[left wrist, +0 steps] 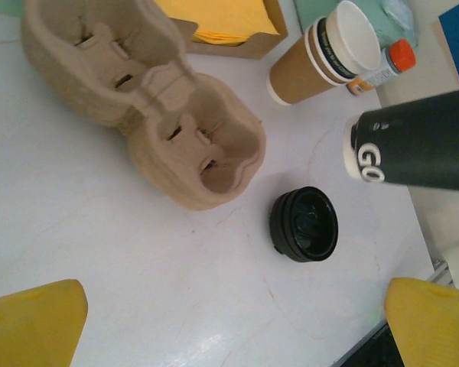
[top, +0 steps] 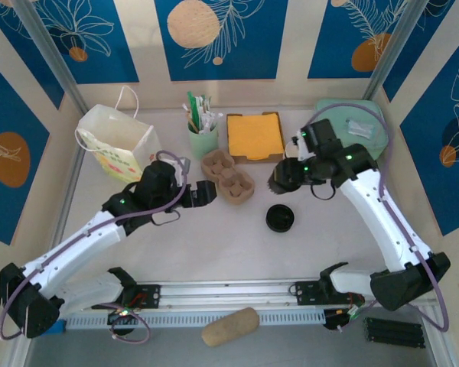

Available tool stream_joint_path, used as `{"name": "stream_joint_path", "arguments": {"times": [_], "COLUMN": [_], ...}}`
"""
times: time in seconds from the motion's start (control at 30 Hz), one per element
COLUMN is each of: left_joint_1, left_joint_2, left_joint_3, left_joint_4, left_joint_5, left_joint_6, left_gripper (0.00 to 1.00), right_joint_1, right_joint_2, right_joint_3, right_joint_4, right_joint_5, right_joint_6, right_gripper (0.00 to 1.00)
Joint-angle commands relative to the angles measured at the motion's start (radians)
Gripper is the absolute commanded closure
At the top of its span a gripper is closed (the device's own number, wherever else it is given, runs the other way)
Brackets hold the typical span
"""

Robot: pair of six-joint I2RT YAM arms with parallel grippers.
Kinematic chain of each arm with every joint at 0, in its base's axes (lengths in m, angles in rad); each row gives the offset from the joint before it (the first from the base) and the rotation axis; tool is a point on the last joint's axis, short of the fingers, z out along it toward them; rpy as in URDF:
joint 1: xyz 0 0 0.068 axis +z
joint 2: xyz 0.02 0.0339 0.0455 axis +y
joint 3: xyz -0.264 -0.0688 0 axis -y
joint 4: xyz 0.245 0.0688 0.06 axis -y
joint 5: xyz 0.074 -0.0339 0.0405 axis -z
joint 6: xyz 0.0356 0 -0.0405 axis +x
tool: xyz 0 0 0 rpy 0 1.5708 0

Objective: Pack the takeout coffee

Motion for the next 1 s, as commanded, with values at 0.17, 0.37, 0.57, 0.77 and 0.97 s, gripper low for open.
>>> {"name": "stream_joint_path", "arguments": {"times": [0.17, 0.37, 0.57, 0.77, 0.97], "left_joint_1": [-0.055, -0.064, -0.069, -0.071, -0.071], "left_joint_2": [0.101, 0.161, 0.202, 0.211, 0.219], "left_joint_3": [0.069, 0.075, 0.072, 0.060, 0.056], "left_joint_4": [0.081, 0.138, 0.182, 0.211, 0.224], "left_joint_5": [0.026, 0.064, 0.094, 0.106, 0.115], "left_joint_6": [0.060, 0.058, 0.057, 0.052, 0.054], "left_gripper": [0.01, 0.00, 0.01, 0.01, 0.00], "right_joint_1": [-0.233, -0.306, -0.307, -0.307, -0.319], "right_joint_2": [-0.005, 0.059, 0.135, 0.204, 0.265], "right_joint_3": [-0.098, -0.133, -0.129, -0.113, -0.101], "right_joint_4": [0.002, 0.027, 0.019, 0.015, 0.022], "right_joint_5": [-0.028, -0.004, 0.016, 0.034, 0.031], "right_joint_6": [-0.082, -0.095, -0.087, -0.083, -0.066], "right_gripper": [0.44, 0.44, 0.44, 0.44, 0.44]}}
